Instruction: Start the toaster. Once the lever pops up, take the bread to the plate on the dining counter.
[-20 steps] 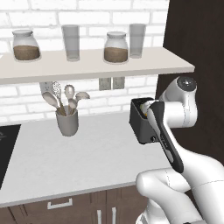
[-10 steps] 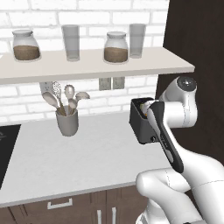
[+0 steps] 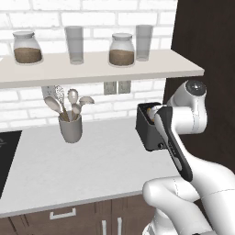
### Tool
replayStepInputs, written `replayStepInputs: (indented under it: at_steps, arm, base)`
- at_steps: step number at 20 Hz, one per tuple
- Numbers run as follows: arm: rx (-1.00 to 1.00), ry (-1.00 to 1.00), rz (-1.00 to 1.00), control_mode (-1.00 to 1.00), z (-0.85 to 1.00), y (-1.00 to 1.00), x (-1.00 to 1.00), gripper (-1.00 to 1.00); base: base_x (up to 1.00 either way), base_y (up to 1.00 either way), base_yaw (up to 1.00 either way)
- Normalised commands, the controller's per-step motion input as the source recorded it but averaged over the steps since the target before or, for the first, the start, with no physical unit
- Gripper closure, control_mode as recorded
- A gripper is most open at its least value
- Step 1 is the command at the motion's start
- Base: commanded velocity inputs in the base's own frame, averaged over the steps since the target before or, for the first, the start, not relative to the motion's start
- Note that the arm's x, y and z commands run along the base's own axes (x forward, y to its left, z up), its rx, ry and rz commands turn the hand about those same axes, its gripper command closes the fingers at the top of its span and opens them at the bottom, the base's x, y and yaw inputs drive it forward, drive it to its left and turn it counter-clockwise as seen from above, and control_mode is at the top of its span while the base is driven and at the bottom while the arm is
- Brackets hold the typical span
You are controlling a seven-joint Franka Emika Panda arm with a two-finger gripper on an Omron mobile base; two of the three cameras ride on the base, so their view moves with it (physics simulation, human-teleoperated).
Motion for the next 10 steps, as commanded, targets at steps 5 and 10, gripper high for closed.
replayStepInputs:
  at_steps: [5, 10]
  arm:
    - [0.0, 0.0, 0.0, -1.0, 0.0, 0.0, 0.0, -1.0]
    - [0.0, 0.0, 0.0, -1.0, 0.0, 0.0, 0.0, -1.0]
  base:
    - [0.0, 0.0, 0.0]
    - [0.0, 0.0, 0.0]
